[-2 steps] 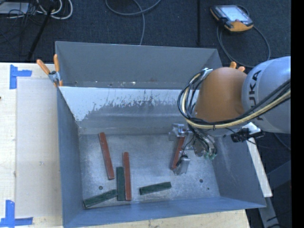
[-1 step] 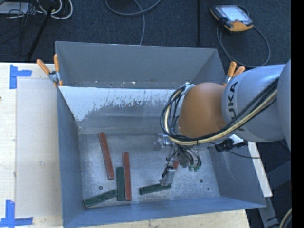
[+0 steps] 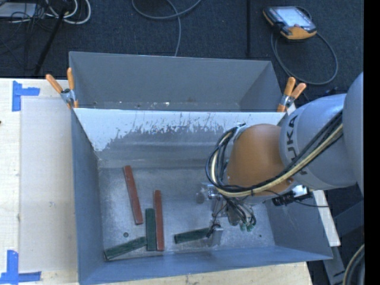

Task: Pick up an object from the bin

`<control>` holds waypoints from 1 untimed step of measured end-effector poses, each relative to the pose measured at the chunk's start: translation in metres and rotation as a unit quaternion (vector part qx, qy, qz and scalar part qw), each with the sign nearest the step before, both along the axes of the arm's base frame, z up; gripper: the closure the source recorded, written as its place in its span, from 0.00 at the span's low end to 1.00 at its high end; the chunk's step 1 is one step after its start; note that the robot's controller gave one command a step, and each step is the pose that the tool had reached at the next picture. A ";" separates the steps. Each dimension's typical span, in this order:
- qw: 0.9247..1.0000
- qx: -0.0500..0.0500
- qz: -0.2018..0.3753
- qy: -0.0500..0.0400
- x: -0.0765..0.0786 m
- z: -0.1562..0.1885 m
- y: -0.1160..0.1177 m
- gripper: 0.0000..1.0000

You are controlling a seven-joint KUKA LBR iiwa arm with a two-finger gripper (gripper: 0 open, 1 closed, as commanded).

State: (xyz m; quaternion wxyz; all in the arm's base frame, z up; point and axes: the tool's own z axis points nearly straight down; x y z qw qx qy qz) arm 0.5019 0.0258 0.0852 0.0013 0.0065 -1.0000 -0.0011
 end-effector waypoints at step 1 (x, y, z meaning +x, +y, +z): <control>1.000 -0.001 0.016 0.001 -0.020 -0.016 0.015 1.00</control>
Offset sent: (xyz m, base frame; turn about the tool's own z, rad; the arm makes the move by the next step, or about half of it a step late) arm 0.0000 0.0000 0.0000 0.0000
